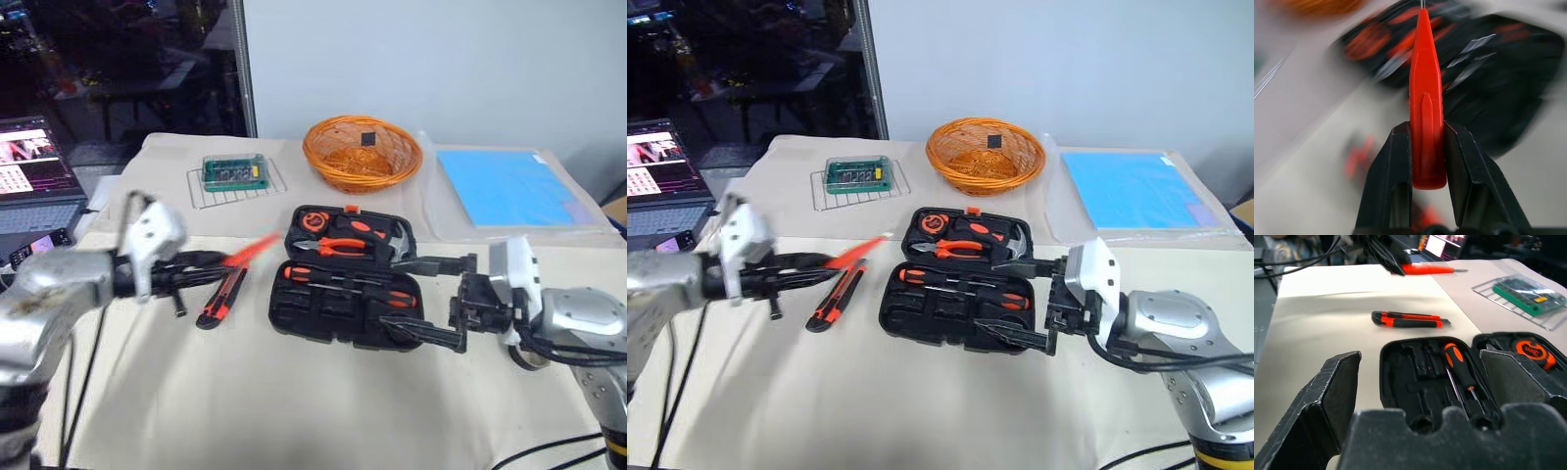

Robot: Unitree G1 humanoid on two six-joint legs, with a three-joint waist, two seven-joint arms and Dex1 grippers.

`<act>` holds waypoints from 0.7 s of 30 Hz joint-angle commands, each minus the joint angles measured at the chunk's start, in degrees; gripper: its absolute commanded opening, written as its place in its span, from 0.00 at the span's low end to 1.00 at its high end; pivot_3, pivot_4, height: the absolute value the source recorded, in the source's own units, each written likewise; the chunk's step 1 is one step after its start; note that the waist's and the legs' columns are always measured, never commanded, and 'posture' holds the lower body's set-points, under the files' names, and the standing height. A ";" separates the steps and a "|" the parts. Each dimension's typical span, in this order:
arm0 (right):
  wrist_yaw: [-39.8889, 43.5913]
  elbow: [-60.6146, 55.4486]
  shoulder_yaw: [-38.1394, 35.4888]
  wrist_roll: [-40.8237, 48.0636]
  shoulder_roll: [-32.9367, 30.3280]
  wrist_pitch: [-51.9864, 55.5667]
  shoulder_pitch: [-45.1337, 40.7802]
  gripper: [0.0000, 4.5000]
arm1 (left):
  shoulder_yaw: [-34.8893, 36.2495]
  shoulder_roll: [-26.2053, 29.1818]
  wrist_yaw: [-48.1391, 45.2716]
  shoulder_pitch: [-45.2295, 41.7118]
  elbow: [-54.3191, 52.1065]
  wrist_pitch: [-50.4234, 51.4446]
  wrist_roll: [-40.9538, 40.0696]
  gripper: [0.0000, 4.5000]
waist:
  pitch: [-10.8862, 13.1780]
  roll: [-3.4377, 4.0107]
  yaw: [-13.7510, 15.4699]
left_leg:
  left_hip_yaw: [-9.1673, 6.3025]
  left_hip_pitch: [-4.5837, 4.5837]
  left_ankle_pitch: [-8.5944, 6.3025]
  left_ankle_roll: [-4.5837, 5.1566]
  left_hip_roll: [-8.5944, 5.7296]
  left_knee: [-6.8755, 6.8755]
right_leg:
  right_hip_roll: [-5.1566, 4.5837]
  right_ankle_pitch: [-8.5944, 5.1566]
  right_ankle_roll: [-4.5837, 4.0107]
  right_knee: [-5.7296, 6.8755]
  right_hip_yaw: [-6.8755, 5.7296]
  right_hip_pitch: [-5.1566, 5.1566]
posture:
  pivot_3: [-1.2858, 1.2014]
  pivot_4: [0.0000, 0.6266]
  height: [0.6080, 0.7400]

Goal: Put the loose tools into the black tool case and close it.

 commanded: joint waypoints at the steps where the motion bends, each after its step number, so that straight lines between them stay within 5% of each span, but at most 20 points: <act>1: -2.58 -4.91 -4.27 1.54 -0.92 0.56 2.34 1.00 | -11.46 -3.81 -6.20 -8.06 8.20 -8.22 8.90 0.11 | 0.05 -0.08 -0.16 | 0.00 0.00 0.02 0.02 0.02 0.02 | 0.06 -0.01 0.01 0.00 0.00 -0.01 | 0.52 0.24 1.00; 7: -4.80 -10.52 -11.20 2.43 -2.36 2.51 10.75 1.00 | -24.03 -14.53 -8.20 -19.30 24.03 -13.85 20.57 0.11 | 0.10 -0.18 -0.11 | -0.07 -0.08 0.01 0.08 0.07 0.09 | 0.35 0.16 0.38 0.02 0.08 -0.04 | 0.52 0.24 1.00; 21: -5.76 -12.56 -14.76 2.89 -1.92 1.06 16.95 1.00 | -27.87 -16.30 -12.57 -22.19 31.01 -15.47 30.29 0.11 | 0.11 -0.21 -1.26 | -0.13 -0.03 -0.03 0.17 0.13 0.26 | 0.32 -0.07 0.65 0.07 0.18 0.04 | 0.52 0.24 1.00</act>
